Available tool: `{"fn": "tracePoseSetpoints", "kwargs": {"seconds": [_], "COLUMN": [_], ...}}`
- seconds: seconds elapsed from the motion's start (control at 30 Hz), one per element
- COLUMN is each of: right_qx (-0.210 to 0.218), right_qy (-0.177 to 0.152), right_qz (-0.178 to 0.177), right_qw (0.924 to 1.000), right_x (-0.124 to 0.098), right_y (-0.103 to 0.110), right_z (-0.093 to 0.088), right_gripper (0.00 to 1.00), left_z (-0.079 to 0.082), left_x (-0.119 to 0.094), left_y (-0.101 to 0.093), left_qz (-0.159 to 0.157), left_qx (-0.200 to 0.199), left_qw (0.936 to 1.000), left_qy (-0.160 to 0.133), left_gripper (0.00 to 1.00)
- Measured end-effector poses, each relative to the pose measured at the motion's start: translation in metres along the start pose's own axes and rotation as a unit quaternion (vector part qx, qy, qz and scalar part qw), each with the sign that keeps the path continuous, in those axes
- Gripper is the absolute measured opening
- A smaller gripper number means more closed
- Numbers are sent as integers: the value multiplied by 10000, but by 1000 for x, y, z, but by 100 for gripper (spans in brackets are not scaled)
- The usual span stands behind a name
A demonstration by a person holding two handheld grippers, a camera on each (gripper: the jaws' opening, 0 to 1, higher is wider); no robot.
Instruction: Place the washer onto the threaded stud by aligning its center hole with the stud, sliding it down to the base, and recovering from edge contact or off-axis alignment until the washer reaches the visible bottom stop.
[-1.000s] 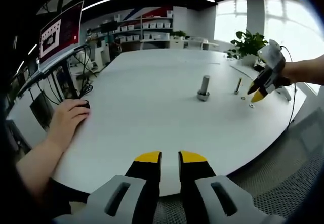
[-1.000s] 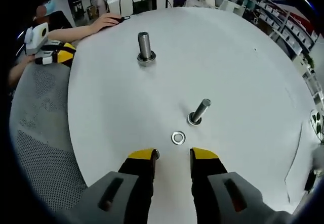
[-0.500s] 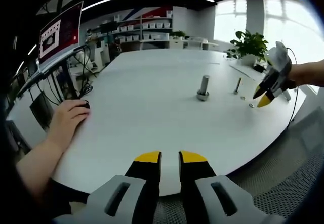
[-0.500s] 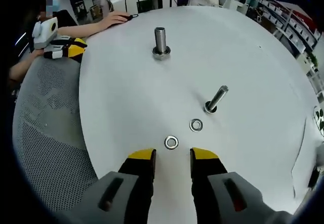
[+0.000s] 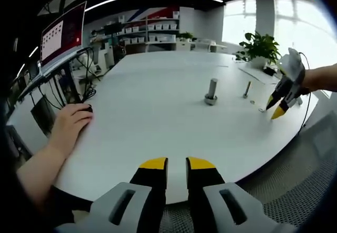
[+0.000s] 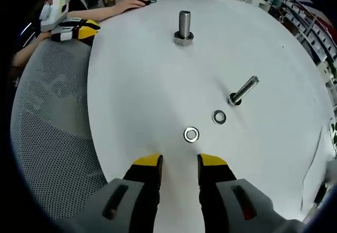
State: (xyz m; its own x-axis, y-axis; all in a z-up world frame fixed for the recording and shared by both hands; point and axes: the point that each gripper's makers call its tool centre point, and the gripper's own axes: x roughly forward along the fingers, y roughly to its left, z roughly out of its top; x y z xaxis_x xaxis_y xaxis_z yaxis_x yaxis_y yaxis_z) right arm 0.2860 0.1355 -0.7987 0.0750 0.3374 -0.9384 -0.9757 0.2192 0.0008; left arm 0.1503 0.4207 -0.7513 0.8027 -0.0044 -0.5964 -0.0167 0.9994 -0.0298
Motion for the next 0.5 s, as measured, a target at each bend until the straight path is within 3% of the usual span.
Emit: {"fn": "tracePoseSetpoints", "kwargs": {"seconds": [0.23, 0.5], "right_qx": [-207, -251], "right_qy": [278, 265], "right_qz": [44, 38], "right_qw": [9994, 9993], "right_x": [3, 5], "right_y": [0, -1], "right_z": [5, 10], "right_gripper": [29, 29], "left_z": [0, 1], "left_x": [0, 0], "left_y": [0, 0], "left_qz": [-3, -12], "left_qx": [-8, -16], "left_qw": [10000, 10000], "left_qy": [-4, -19], "left_gripper": [11, 11]}}
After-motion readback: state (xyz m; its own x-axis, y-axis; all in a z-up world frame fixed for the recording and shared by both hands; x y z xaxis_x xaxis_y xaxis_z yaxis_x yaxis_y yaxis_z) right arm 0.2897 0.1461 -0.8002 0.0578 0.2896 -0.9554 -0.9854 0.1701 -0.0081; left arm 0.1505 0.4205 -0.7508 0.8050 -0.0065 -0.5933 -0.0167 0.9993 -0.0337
